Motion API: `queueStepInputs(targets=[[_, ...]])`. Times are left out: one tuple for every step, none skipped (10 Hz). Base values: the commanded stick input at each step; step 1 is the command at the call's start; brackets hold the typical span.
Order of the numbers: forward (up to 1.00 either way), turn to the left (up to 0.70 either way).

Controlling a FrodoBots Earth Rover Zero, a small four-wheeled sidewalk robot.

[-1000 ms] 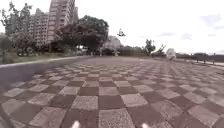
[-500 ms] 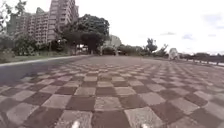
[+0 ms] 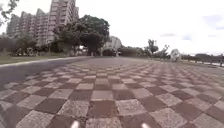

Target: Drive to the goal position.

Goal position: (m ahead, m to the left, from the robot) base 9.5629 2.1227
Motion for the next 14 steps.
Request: queueStepInputs(targets=[[1.0, 0.0], [1.0, 0.0], [1.0, 0.0], [1.0, 0.0], [1.0, 0.0], [1.0, 0.0], [1.0, 0.0], [1.0, 0.0], [1.0, 0.0], [1.0, 0.0], [1.0, 0.0], [1.0, 0.0], [1.0, 0.0], [1.0, 0.0]])
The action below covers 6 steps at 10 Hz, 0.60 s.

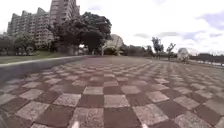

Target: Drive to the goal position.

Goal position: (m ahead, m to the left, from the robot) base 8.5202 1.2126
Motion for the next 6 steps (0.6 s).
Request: queueStepInputs(targets=[[1.0, 0.0], [1.0, 0.0], [1.0, 0.0], [1.0, 0.0], [1.0, 0.0], [1.0, 0.0]])
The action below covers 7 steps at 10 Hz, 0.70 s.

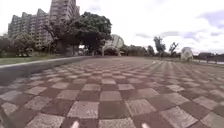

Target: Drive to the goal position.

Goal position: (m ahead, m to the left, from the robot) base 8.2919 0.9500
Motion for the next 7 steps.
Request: queueStepInputs(targets=[[1.0, 0.0], [1.0, 0.0], [1.0, 0.0], [1.0, 0.0], [1.0, 0.0], [1.0, 0.0], [1.0, 0.0]])
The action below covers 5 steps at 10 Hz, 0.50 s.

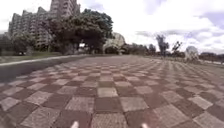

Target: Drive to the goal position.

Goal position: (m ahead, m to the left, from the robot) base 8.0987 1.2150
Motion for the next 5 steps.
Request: queueStepInputs(targets=[[1.0, 0.0], [1.0, 0.0], [1.0, 0.0], [1.0, 0.0], [1.0, 0.0]])
